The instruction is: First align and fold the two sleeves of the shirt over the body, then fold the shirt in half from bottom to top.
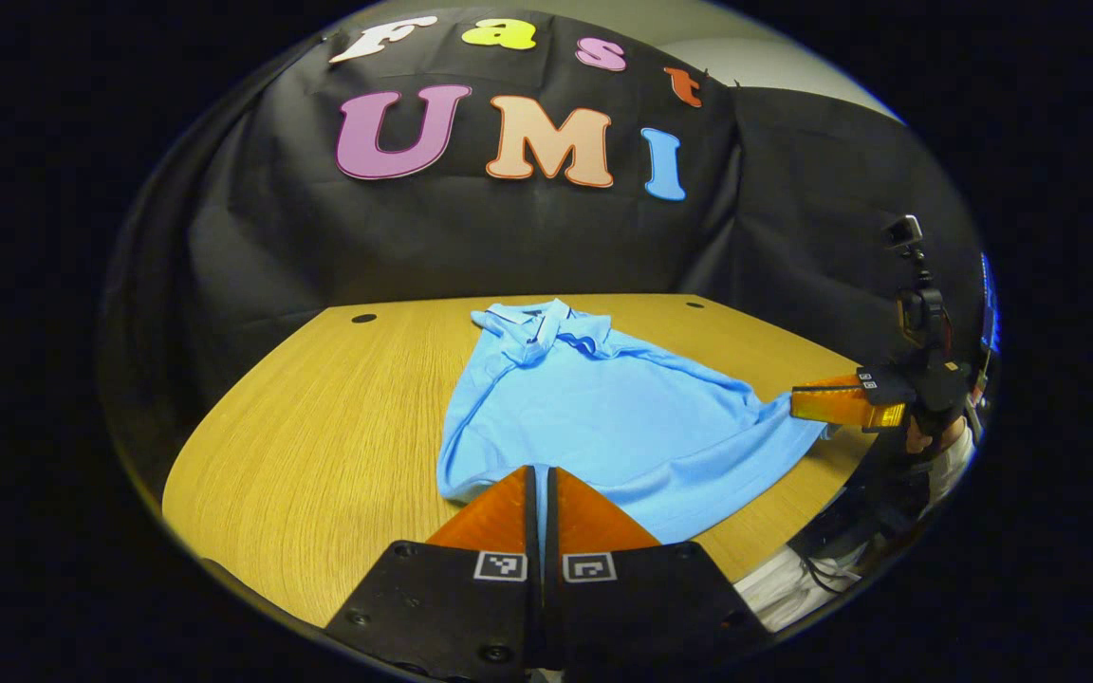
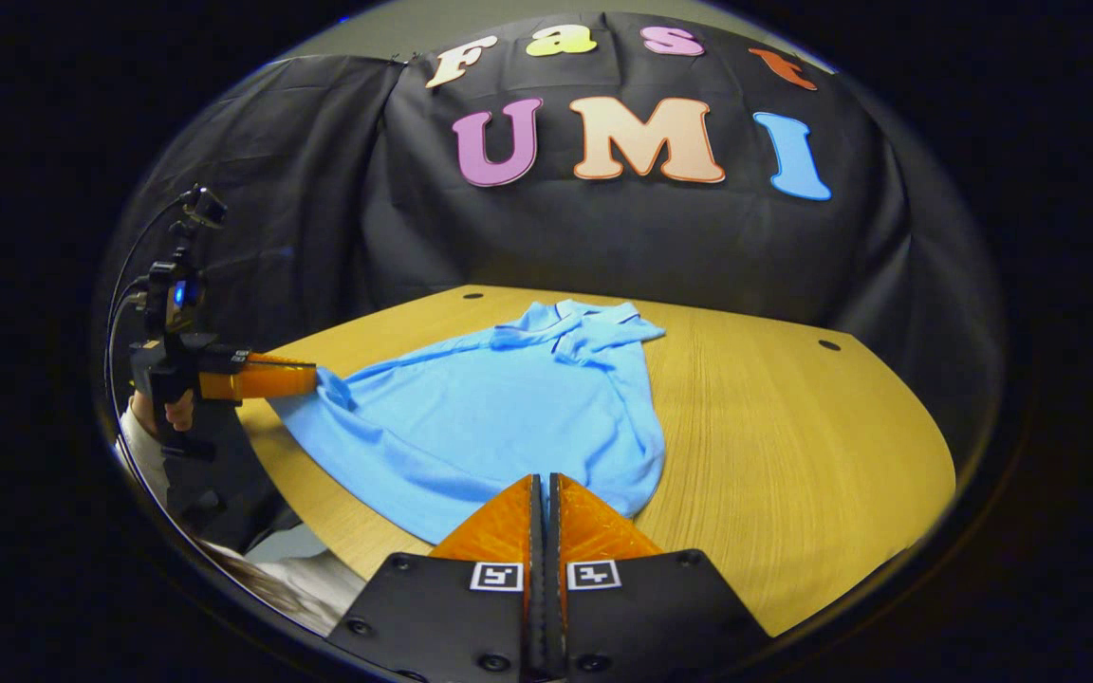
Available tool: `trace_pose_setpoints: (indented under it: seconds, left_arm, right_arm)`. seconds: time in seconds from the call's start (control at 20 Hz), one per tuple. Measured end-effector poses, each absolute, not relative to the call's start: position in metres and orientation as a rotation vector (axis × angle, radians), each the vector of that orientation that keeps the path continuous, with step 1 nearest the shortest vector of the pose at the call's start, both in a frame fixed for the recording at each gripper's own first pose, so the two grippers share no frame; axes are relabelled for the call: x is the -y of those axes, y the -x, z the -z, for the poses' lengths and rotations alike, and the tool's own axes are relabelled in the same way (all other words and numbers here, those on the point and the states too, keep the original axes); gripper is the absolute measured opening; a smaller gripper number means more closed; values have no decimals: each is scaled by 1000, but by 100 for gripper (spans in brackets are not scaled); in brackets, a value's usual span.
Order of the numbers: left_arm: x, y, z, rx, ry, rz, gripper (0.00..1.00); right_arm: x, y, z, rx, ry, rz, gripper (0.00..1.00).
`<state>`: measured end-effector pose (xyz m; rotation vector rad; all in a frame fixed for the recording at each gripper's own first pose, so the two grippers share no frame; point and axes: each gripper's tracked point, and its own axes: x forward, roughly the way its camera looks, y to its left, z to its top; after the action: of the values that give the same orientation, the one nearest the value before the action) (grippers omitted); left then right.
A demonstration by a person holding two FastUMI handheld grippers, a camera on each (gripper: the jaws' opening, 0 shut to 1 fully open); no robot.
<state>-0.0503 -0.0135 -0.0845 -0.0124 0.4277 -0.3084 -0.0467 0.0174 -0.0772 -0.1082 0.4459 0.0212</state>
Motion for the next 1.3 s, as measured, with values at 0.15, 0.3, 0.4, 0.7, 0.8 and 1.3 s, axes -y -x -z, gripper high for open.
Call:
trace_pose_setpoints:
  seconds: [0.15,0.3,0.4,0.7,0.8,1.3]
  left_arm:
    - [8,9,72,-405,49,303,0]
    - [1,-38,57,-381,106,291,0]
    - [-6,-71,49,-372,152,273,0]
    - [-17,-185,32,-329,198,216,0]
    - [-18,-220,34,-324,178,190,0]
    - [-49,-334,78,-325,113,-18,0]
  right_arm:
    - [1,5,61,-419,145,20,3]
    - [13,-38,52,-407,147,44,2]
    - [24,-73,45,-389,122,72,2]
    - [61,-181,46,-389,101,174,2]
    - [73,-212,49,-391,75,216,2]
    - [150,-305,96,-384,-39,409,2]
